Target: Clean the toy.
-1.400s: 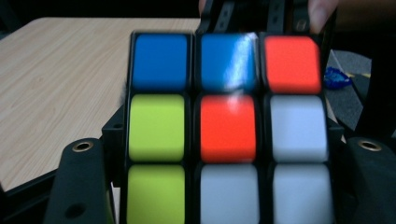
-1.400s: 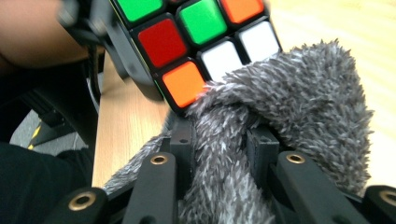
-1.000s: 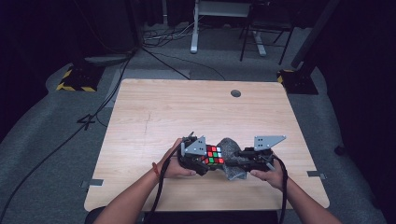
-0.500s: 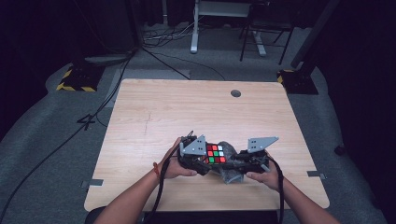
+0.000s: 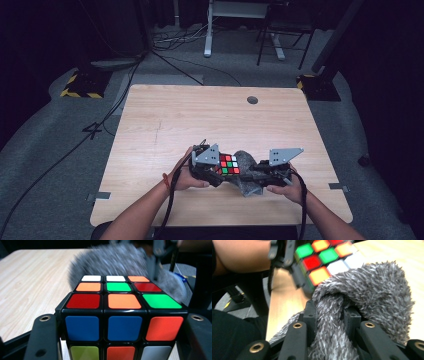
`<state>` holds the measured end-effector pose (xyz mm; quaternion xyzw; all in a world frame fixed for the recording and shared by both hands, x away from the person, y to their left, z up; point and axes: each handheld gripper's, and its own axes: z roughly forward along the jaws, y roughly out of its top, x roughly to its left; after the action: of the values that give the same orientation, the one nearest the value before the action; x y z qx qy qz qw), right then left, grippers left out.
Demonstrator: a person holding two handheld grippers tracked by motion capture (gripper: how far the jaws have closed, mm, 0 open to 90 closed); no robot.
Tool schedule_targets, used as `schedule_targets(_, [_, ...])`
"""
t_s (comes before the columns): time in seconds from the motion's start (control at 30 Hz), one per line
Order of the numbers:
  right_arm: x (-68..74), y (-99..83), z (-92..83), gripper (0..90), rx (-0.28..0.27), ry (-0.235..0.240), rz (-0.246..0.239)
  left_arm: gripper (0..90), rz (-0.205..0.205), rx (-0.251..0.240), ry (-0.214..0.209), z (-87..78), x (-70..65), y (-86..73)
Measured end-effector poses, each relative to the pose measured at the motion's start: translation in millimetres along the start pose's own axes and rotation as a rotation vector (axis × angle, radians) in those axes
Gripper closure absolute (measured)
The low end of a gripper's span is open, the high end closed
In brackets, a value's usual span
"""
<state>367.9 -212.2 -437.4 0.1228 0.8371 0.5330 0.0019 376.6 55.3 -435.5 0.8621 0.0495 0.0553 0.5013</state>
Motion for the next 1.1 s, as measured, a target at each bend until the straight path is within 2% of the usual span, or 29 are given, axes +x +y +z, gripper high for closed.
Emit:
schedule_targets(0.07, [-3.2, 1.0, -4.4, 70.3, -0.03, -0.016, 0.017, 33.4, 0.004, 0.009, -0.007, 2.7, -1.0, -0.1])
schedule_targets(0.17, [-6.1, 3.3, -7.9, 70.3, -0.04, -0.032, 0.03, 33.4, 0.011, 0.008, -0.02, 4.8, -3.8, 1.4])
schedule_targets(0.27, [-6.6, 2.2, -4.7, 70.3, -0.009, -0.039, 0.035, 33.4, 0.018, 0.001, -0.026, 5.3, -7.7, 3.4])
schedule_targets(0.4, [-5.8, -0.4, 1.3, 70.3, 0.028, -0.018, 0.036, 33.4, 0.018, -0.048, -0.036, 0.6, -9.3, 7.5])
schedule_targets(0.53, [-1.3, -3.0, 10.7, 70.4, 0.069, 0.012, 0.015, 33.4, 0.027, -0.049, -0.014, -2.8, -8.5, 8.5])
schedule_targets(0.67, [1.7, -3.1, 12.0, 70.3, 0.078, 0.05, -0.001, 33.4, -0.004, -0.062, 0.001, -6.3, -3.1, 6.6])
schedule_targets(0.73, [4.0, -1.2, 10.0, 70.3, 0.069, 0.054, -0.02, 33.4, -0.011, -0.068, 0.0, -7.3, -1.3, 5.3])
schedule_targets(0.87, [4.0, 2.2, 2.5, 70.3, 0.022, 0.041, -0.025, 33.4, -0.019, -0.054, 0.004, -6.5, 0.2, 3.1])
schedule_targets(1.1, [-0.2, 6.8, -9.9, 70.2, -0.045, -0.013, -0.013, 33.4, -0.029, -0.025, -0.028, 1.2, -2.0, 1.6])
